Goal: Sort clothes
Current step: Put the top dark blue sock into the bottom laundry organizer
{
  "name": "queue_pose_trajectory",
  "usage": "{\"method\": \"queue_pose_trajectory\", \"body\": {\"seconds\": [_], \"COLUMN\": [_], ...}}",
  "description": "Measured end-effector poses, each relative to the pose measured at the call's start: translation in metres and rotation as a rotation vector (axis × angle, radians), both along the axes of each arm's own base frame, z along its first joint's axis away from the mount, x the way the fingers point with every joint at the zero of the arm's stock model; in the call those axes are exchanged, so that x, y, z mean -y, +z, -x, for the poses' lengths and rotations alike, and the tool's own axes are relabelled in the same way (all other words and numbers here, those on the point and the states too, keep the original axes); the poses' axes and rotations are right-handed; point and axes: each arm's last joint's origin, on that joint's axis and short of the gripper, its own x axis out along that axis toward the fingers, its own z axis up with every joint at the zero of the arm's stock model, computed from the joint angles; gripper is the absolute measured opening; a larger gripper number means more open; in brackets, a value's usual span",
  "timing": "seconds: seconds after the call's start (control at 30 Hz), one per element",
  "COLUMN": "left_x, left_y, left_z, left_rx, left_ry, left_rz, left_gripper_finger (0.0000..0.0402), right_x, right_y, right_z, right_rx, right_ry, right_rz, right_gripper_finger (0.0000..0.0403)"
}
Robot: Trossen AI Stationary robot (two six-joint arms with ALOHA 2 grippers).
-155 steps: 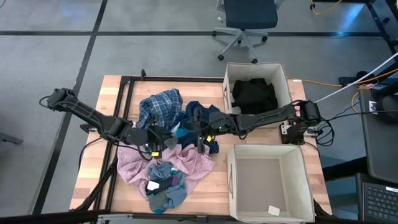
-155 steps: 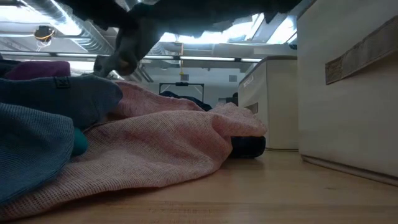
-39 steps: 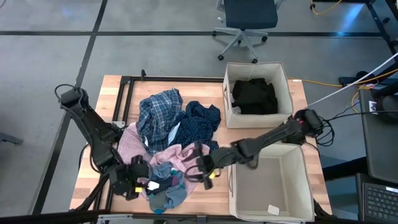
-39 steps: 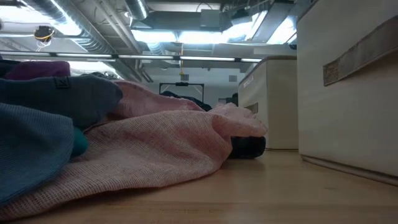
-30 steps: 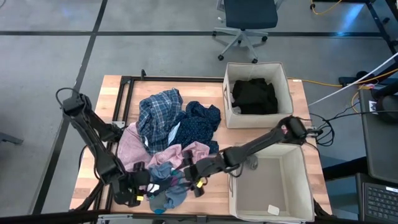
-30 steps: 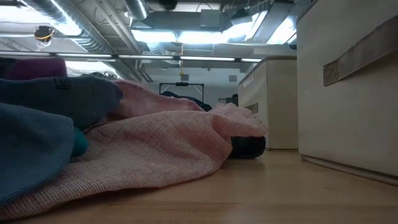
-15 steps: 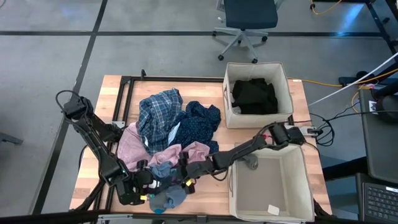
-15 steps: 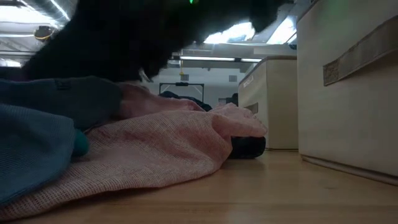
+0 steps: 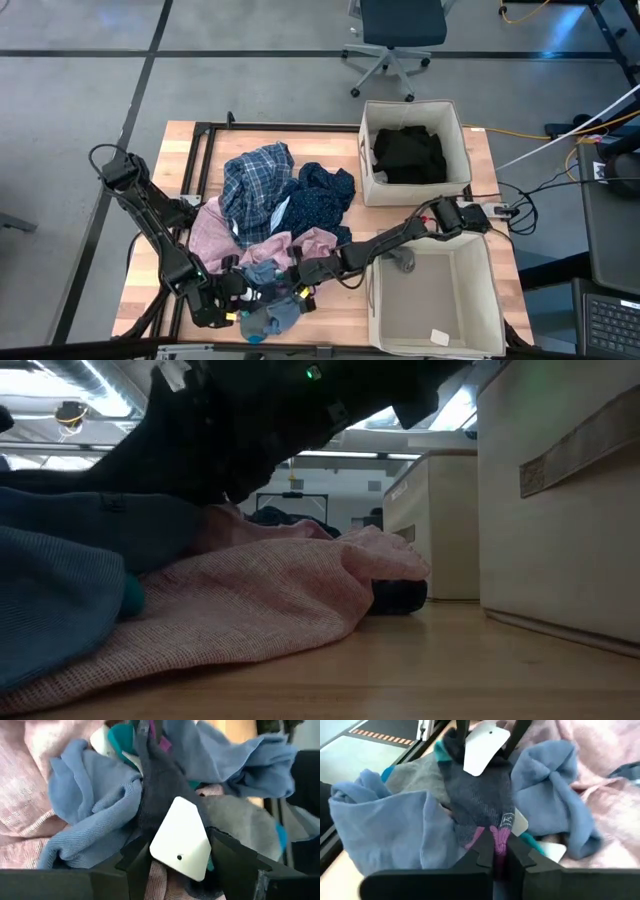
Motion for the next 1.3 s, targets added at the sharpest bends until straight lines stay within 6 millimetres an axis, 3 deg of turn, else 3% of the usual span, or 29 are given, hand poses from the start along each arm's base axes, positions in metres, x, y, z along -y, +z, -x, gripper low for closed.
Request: {"method": "queue_pose_trajectory", "body": {"seconds": [0.17,0.4,0.57,0.73,1.03,1.3], "left_x": [-0.006,-0.017,-0.019,-0.022,-0.029,-0.033], "left_y": [0.018,0.04,0.041,0.034,0.027,0.028], "left_z": [0.004,0.01,0.009,0.01,0.007,0.0], "left_rx": [0.042,0.132,0.184,0.195,0.194,0.209], "left_ry": [-0.022,-0.032,-0.013,0.007,0.053,0.062], "left_rz": [0.042,0.035,-0.03,-0.049,-0.072,-0.089], "left_gripper_finger": [0.0186,0.0186,0.0186,0.0186,0.0186,0.0186], "right_x": [-0.003,-0.003,-0.009,-0.014,-0.022,-0.02], "right_y": [0.04,0.109,0.166,0.213,0.246,0.251], "right_z": [0.011,0.046,0.092,0.152,0.249,0.317], "right_rx": [0.057,0.071,0.096,0.09,-0.041,-0.2], "right_ry": [-0.027,-0.105,-0.178,-0.239,-0.301,-0.414], "right_rz": [0.033,0.148,0.192,0.172,0.002,-0.206], "right_gripper_finger": [0.0039,0.0009,0.0024,0.003,0.0032,0.0032]}}
